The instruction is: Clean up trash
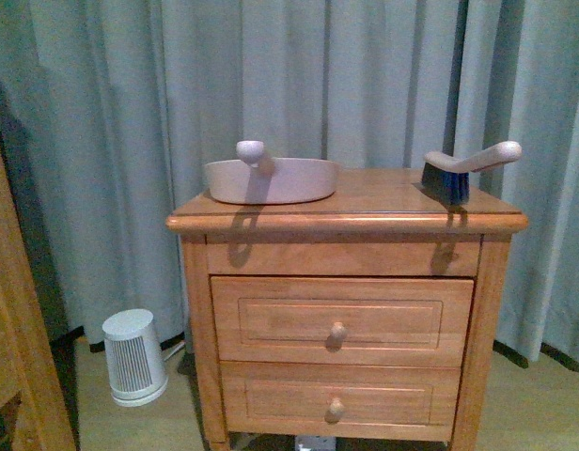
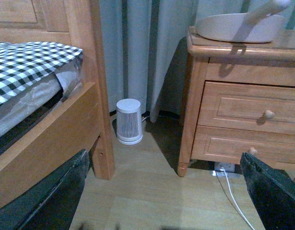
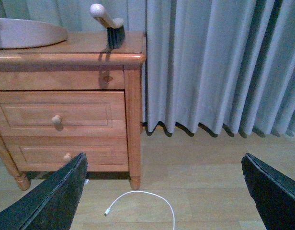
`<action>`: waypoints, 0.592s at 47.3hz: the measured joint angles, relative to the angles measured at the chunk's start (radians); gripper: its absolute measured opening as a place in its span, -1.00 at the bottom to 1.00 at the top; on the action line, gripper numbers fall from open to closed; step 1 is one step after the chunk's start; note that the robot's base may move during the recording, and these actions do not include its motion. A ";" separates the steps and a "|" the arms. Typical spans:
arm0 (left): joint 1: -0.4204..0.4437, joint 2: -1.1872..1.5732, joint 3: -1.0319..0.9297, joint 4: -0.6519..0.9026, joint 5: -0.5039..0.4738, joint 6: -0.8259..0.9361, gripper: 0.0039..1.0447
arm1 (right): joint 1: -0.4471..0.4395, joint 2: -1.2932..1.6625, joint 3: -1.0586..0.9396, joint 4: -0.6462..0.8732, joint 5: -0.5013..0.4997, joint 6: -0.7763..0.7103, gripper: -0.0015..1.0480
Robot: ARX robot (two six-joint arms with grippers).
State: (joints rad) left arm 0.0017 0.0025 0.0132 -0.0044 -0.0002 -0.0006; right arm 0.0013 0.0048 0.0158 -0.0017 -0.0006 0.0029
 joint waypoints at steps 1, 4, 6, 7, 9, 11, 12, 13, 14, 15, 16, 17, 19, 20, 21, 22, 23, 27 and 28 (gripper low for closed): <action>0.000 0.000 0.000 0.000 0.000 0.000 0.86 | 0.000 0.000 0.000 0.000 0.000 0.000 0.86; 0.000 0.000 0.000 0.000 0.000 0.000 0.86 | 0.000 0.000 0.000 0.000 0.000 0.000 0.86; 0.000 0.000 0.000 0.000 0.000 0.000 0.86 | 0.000 0.000 0.000 0.000 0.000 0.000 0.86; 0.000 0.000 0.000 0.000 0.001 0.000 0.86 | 0.000 0.000 0.000 0.000 0.000 0.000 0.86; 0.000 0.000 0.000 0.000 0.000 0.000 0.86 | 0.000 0.000 0.000 0.000 0.000 0.000 0.86; 0.000 0.000 0.000 0.000 0.000 0.000 0.86 | 0.000 0.000 0.000 0.000 0.000 0.000 0.86; 0.000 0.000 0.000 0.000 0.000 0.000 0.86 | 0.000 0.000 0.000 0.000 0.000 0.000 0.86; 0.000 0.000 0.000 0.000 0.000 0.000 0.86 | 0.000 0.000 0.000 0.000 0.000 0.000 0.86; 0.000 0.000 0.000 0.000 0.002 0.000 0.86 | 0.000 -0.001 0.000 0.000 -0.002 0.000 0.86; 0.000 0.000 0.000 0.000 0.002 0.000 0.86 | 0.000 -0.001 0.000 0.000 0.000 0.000 0.86; 0.000 0.000 0.000 0.000 0.002 0.000 0.86 | 0.000 -0.001 0.000 0.000 -0.002 0.000 0.86; 0.000 0.000 0.000 0.000 0.002 0.000 0.86 | 0.000 0.000 0.000 0.000 0.002 0.000 0.86; 0.000 0.000 0.000 0.000 -0.002 0.000 0.86 | 0.000 0.000 0.000 0.000 0.001 0.000 0.86; 0.000 0.000 0.000 0.000 0.000 0.000 0.86 | 0.000 0.000 0.000 0.000 0.000 0.000 0.86; 0.000 0.000 0.000 0.000 0.001 0.000 0.86 | 0.000 -0.001 0.000 0.000 -0.002 0.000 0.86; 0.000 0.000 0.000 0.000 0.000 0.000 0.86 | 0.000 -0.001 0.000 0.000 -0.001 0.000 0.86; 0.000 0.000 0.000 0.000 0.000 0.000 0.86 | 0.000 -0.001 0.000 0.000 -0.001 0.000 0.86; 0.000 0.000 0.000 0.000 0.001 0.000 0.86 | 0.000 -0.001 0.000 0.000 0.001 0.000 0.86; 0.000 0.000 0.000 0.000 0.000 0.000 0.86 | 0.000 -0.001 0.000 0.000 0.000 0.000 0.86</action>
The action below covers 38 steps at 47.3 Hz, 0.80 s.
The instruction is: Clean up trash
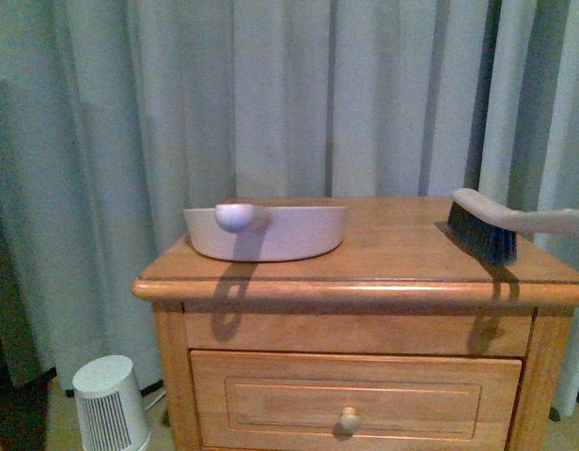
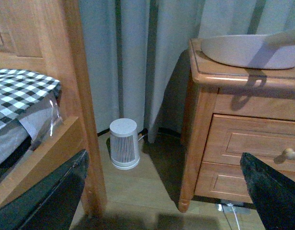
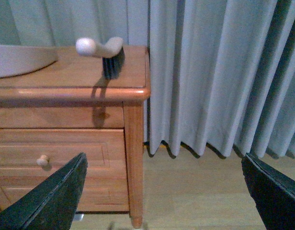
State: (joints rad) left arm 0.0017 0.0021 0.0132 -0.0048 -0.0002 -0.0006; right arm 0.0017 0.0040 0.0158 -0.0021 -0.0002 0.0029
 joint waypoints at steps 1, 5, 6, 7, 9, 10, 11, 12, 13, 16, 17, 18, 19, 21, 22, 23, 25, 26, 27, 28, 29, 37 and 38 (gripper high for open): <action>0.000 0.000 0.000 0.000 0.000 0.000 0.86 | 0.000 0.000 0.000 0.000 0.000 0.000 0.86; 0.000 0.000 0.000 0.000 0.000 0.000 0.86 | 0.000 0.000 0.000 0.000 0.000 0.000 0.86; 0.000 0.000 0.000 0.000 0.000 0.000 0.86 | 0.000 0.000 0.000 0.000 0.000 0.000 0.86; 0.000 0.000 0.000 0.000 0.000 0.000 0.86 | 0.000 0.000 0.000 0.000 0.000 0.000 0.86; 0.000 0.000 0.000 0.000 0.000 0.000 0.86 | 0.000 0.000 0.000 0.000 0.000 0.000 0.86; 0.000 0.000 0.000 0.000 0.000 0.000 0.86 | 0.000 0.000 0.000 0.000 0.000 0.000 0.86; 0.000 0.000 0.000 0.000 0.000 0.000 0.86 | 0.000 0.000 0.000 0.000 0.000 0.000 0.86; 0.000 0.000 0.000 0.000 0.000 0.000 0.86 | 0.000 0.000 0.000 0.000 0.000 0.000 0.86; 0.000 0.000 0.000 0.000 0.000 0.000 0.86 | 0.000 0.000 0.000 0.000 0.000 0.000 0.86; 0.000 0.005 0.002 -0.007 0.000 -0.012 0.86 | 0.000 0.000 0.000 0.000 0.000 0.000 0.86; 0.000 0.017 0.008 -0.026 0.001 -0.036 0.86 | 0.000 0.000 0.000 0.000 0.000 0.000 0.86; 0.000 0.037 0.016 -0.034 0.002 -0.069 0.86 | 0.000 0.000 0.000 0.000 0.000 0.000 0.86; 0.000 0.067 0.024 -0.032 0.004 -0.095 0.86 | 0.000 0.000 0.000 0.000 0.000 0.000 0.86; 0.005 0.121 0.039 -0.013 0.015 -0.123 0.86 | 0.000 0.000 0.000 0.000 0.000 0.000 0.86; 0.008 0.159 0.050 0.008 0.027 -0.142 0.86 | 0.000 0.000 0.000 0.000 -0.001 0.000 0.86; 0.011 0.222 0.072 0.048 0.032 -0.152 0.86 | 0.000 0.000 0.000 0.000 -0.001 0.000 0.86; 0.010 0.312 0.117 0.105 0.031 -0.151 0.86 | 0.000 0.000 0.000 0.000 -0.001 0.000 0.86; 0.005 0.381 0.162 0.140 0.029 -0.144 0.86 | 0.000 0.000 0.000 0.000 0.000 0.000 0.86; -0.005 0.449 0.214 0.164 0.027 -0.132 0.86 | 0.000 0.000 0.000 0.000 0.000 0.000 0.86; -0.019 0.517 0.271 0.171 0.021 -0.117 0.86 | 0.000 0.000 0.000 0.000 0.000 0.000 0.86; -0.037 0.586 0.331 0.171 0.004 -0.095 0.86 | 0.000 0.000 0.000 0.000 -0.001 0.000 0.86; -0.151 0.951 0.690 0.084 -0.070 0.026 0.86 | 0.000 0.000 0.000 0.000 0.000 0.000 0.86; -0.165 0.988 0.731 0.068 -0.076 0.040 0.86 | 0.000 0.000 0.000 0.000 0.000 0.000 0.86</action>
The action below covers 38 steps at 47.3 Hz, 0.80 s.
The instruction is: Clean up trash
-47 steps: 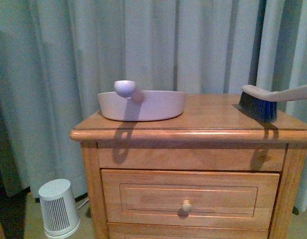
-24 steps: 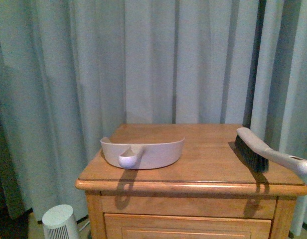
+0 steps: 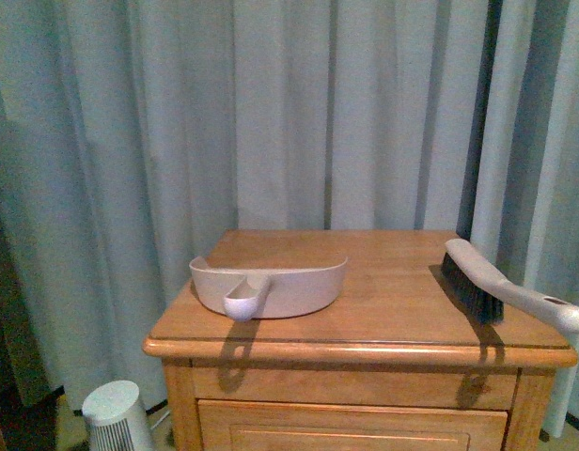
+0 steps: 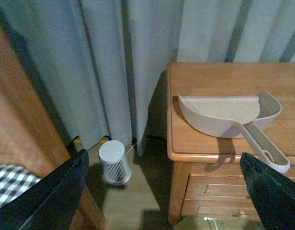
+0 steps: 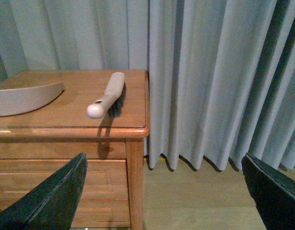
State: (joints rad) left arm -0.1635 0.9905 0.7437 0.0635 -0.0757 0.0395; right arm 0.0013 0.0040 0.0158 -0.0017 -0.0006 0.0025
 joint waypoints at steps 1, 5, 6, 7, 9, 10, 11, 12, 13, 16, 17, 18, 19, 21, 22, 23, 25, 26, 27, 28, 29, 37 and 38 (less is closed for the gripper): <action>-0.014 0.038 0.041 -0.018 -0.003 0.006 0.86 | 0.000 0.000 0.000 0.000 0.000 0.000 0.86; -0.063 0.163 0.196 -0.106 -0.006 0.021 0.86 | 0.000 0.000 0.000 0.000 0.000 0.000 0.86; -0.074 0.192 0.232 -0.129 -0.010 0.022 0.86 | 0.000 0.000 0.000 0.000 0.000 0.000 0.86; -0.089 0.232 0.282 -0.161 -0.017 0.021 0.86 | 0.000 0.000 0.000 0.000 0.000 0.000 0.86; -0.107 0.284 0.341 -0.196 -0.029 0.019 0.86 | 0.000 0.000 0.000 0.000 0.000 0.000 0.86; -0.116 0.309 0.368 -0.211 -0.035 0.018 0.86 | 0.000 0.000 0.000 0.000 0.000 0.000 0.86; -0.124 0.333 0.393 -0.224 -0.042 0.016 0.86 | 0.000 0.000 0.000 0.000 0.000 0.000 0.86; -0.132 0.357 0.417 -0.236 -0.053 0.015 0.86 | 0.000 0.000 0.000 0.000 0.000 0.000 0.86; -0.140 0.381 0.439 -0.248 -0.060 0.013 0.86 | 0.000 0.000 0.000 0.000 0.000 0.000 0.86; -0.163 0.461 0.510 -0.287 -0.090 -0.008 0.86 | 0.000 0.000 0.000 0.000 0.000 0.000 0.86; -0.173 0.494 0.539 -0.303 -0.104 -0.024 0.86 | 0.000 0.000 0.000 0.000 0.000 0.000 0.86; -0.183 0.526 0.569 -0.317 -0.118 -0.038 0.86 | 0.000 0.000 0.000 0.000 0.000 0.000 0.86; -0.193 0.557 0.598 -0.332 -0.129 -0.052 0.86 | 0.000 0.000 0.000 0.000 0.000 0.000 0.86; -0.216 0.616 0.655 -0.360 -0.138 -0.080 0.86 | 0.000 0.000 0.000 0.000 0.000 0.000 0.86; -0.227 0.642 0.682 -0.373 -0.142 -0.095 0.86 | 0.000 0.000 0.000 0.000 0.000 0.000 0.86; -0.235 0.658 0.699 -0.382 -0.145 -0.109 0.86 | 0.000 0.000 0.000 0.000 0.000 0.000 0.86; -0.254 0.697 0.737 -0.399 -0.149 -0.133 0.86 | 0.000 0.000 0.000 0.000 0.000 0.000 0.86; -0.265 0.717 0.756 -0.405 -0.150 -0.147 0.86 | 0.000 0.000 0.000 0.000 0.000 0.000 0.86; -0.277 0.736 0.773 -0.412 -0.150 -0.161 0.86 | 0.000 0.000 0.000 0.000 0.000 0.000 0.86; -0.283 0.749 0.783 -0.416 -0.150 -0.170 0.86 | 0.000 0.000 0.000 0.000 0.000 0.000 0.86; -0.289 0.761 0.793 -0.419 -0.149 -0.177 0.86 | 0.000 0.000 0.000 0.000 0.000 0.000 0.86; -0.312 0.838 0.824 -0.424 -0.158 -0.200 0.86 | 0.000 0.000 0.000 0.000 0.000 0.000 0.86; -0.313 0.847 0.825 -0.424 -0.159 -0.202 0.86 | 0.000 0.000 0.000 0.000 0.000 0.000 0.86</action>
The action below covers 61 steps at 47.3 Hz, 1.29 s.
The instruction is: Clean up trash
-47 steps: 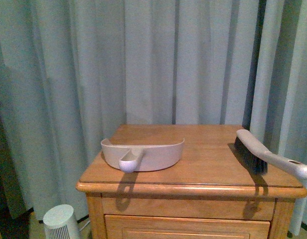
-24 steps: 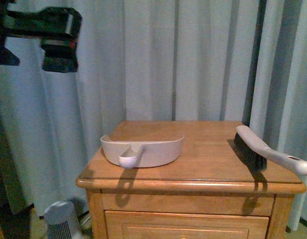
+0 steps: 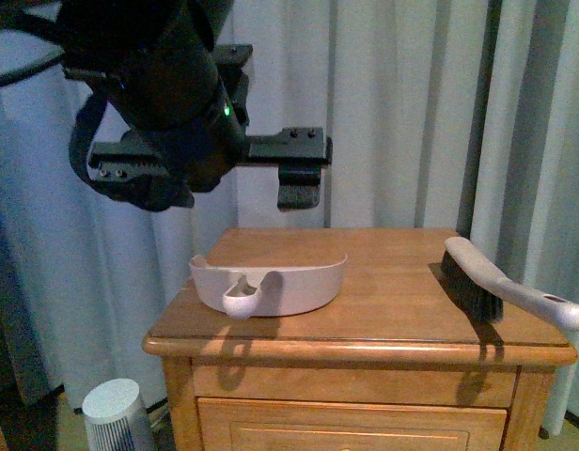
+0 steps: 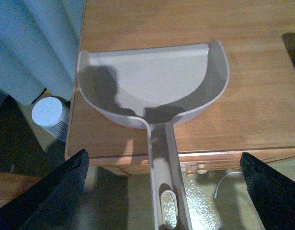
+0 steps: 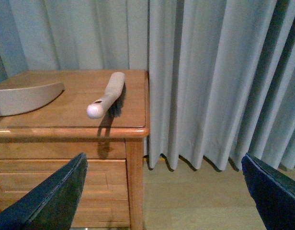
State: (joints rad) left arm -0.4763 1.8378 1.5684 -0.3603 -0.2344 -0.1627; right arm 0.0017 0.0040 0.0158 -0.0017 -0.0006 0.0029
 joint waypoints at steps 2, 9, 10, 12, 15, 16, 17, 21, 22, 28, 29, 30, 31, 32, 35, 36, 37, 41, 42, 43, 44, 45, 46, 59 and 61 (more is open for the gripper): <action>0.000 0.013 0.000 0.000 -0.001 -0.001 0.86 | 0.000 0.000 0.000 0.000 0.000 0.000 0.86; 0.005 0.060 0.000 0.021 -0.013 0.001 0.86 | 0.000 0.000 0.000 0.000 0.000 0.000 0.86; 0.006 0.064 0.000 0.024 -0.013 0.001 0.86 | 0.000 0.000 0.000 0.000 0.000 0.000 0.86; 0.006 0.069 0.000 0.027 -0.013 0.002 0.86 | 0.000 0.000 0.000 0.000 0.000 0.000 0.86; 0.006 0.082 -0.002 0.036 -0.012 0.001 0.86 | 0.000 0.000 0.000 0.000 0.000 0.000 0.86; 0.006 0.083 -0.002 0.037 -0.012 0.001 0.86 | 0.000 0.000 0.000 0.000 0.000 0.000 0.86; 0.006 0.087 -0.004 0.040 -0.012 0.001 0.86 | 0.000 0.000 0.000 0.000 0.000 0.000 0.86; 0.006 0.103 -0.016 0.052 -0.009 0.001 0.86 | 0.000 0.000 0.000 0.000 0.000 0.000 0.86; 0.006 0.107 -0.019 0.054 -0.008 0.001 0.86 | 0.000 0.000 0.000 0.000 0.000 0.000 0.86; 0.006 0.123 -0.033 0.068 -0.004 0.001 0.86 | 0.000 0.000 0.000 0.000 0.000 0.000 0.86; 0.006 0.128 -0.034 0.070 -0.004 0.001 0.86 | 0.000 0.000 0.000 0.000 0.000 0.000 0.86; 0.006 0.129 -0.035 0.072 -0.003 0.001 0.86 | 0.000 0.000 0.000 0.000 0.000 0.000 0.86; 0.006 0.132 -0.036 0.074 -0.001 0.001 0.86 | 0.000 0.000 0.000 0.000 0.000 0.000 0.86; 0.006 0.136 -0.037 0.077 -0.001 0.001 0.86 | 0.000 0.000 0.000 0.000 0.000 0.000 0.86; 0.006 0.146 -0.040 0.083 -0.001 0.001 0.86 | 0.000 0.000 0.000 0.000 0.000 0.000 0.86; 0.006 0.147 -0.041 0.084 -0.001 0.001 0.86 | 0.000 0.000 0.000 0.000 0.000 0.000 0.86; 0.006 0.149 -0.043 0.086 0.000 0.001 0.86 | 0.000 0.000 0.000 0.000 0.000 0.000 0.86; 0.006 0.164 -0.050 0.093 0.002 0.002 0.86 | 0.000 0.000 0.000 0.000 0.000 0.000 0.86; 0.006 0.167 -0.051 0.093 0.003 0.002 0.86 | 0.000 0.000 0.000 0.000 0.000 0.000 0.86; 0.006 0.170 -0.052 0.094 0.003 0.002 0.86 | 0.000 0.000 0.000 0.000 0.000 0.000 0.86; 0.006 0.173 -0.052 0.096 0.003 0.002 0.86 | 0.000 0.000 0.000 0.000 0.000 0.000 0.86; 0.006 0.175 -0.053 0.098 0.003 0.003 0.86 | 0.000 0.000 0.000 0.000 0.000 0.000 0.86; 0.006 0.177 -0.053 0.100 0.003 0.004 0.86 | 0.000 0.000 0.000 0.000 0.000 0.000 0.86; 0.005 0.181 -0.053 0.105 0.008 0.009 0.81 | 0.000 0.000 0.000 0.000 0.000 0.000 0.86; 0.004 0.182 -0.053 0.105 0.011 0.008 0.68 | 0.000 0.000 0.000 0.000 0.000 0.000 0.86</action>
State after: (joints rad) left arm -0.4721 2.0193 1.5154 -0.2554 -0.2230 -0.1543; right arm 0.0017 0.0040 0.0158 -0.0017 -0.0006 0.0029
